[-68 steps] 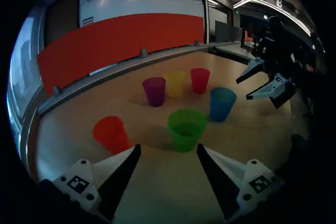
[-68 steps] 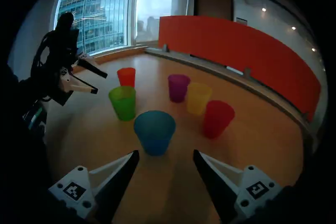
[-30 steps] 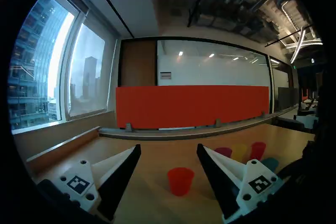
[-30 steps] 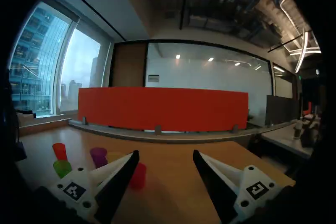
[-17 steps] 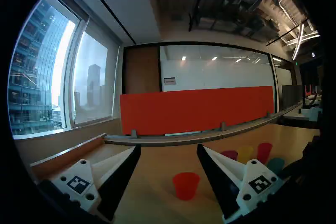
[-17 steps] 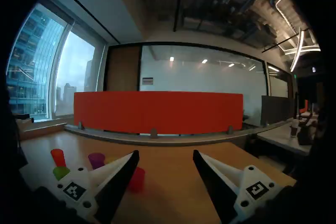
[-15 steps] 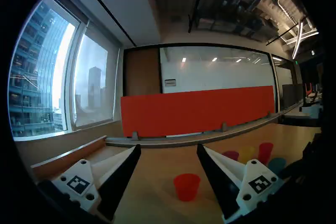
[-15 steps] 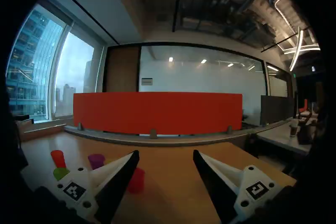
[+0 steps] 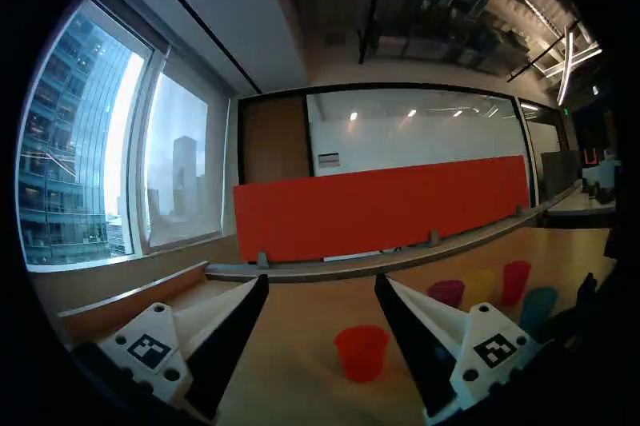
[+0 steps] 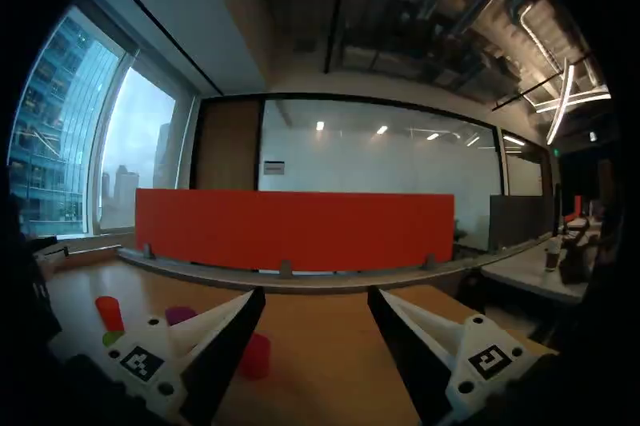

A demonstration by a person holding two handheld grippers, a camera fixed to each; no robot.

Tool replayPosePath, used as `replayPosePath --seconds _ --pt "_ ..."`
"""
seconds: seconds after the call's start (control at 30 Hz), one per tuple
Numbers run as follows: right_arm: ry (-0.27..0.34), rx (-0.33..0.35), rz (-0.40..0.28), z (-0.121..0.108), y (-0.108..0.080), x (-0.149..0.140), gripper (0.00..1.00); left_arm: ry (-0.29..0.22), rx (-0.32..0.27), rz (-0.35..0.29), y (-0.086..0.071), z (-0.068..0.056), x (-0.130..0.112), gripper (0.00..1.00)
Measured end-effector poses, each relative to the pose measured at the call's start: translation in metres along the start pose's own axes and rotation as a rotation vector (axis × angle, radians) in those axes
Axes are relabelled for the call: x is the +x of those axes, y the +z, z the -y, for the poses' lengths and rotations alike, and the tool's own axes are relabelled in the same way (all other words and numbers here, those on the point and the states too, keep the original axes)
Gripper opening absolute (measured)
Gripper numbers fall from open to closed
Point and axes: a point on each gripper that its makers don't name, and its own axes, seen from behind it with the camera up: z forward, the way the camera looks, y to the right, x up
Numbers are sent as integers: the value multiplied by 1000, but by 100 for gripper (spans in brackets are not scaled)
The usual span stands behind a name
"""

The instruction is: Pour water

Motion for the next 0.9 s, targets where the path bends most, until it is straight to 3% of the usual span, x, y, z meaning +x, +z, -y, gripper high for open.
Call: replayPosePath --seconds 0.2,0.5,0.7,0.9 --pt "-7 -13 9 0 1 -2 99 -18 6 26 0 8 -24 99" --pt "-7 -17 23 2 0 -7 100 -75 -14 72 2 10 -57 99" --pt "-16 -17 19 4 0 -3 99 -116 -11 80 4 17 -65 99" --pt "-16 -17 16 5 1 -1 100 -124 -8 81 6 20 -69 99"
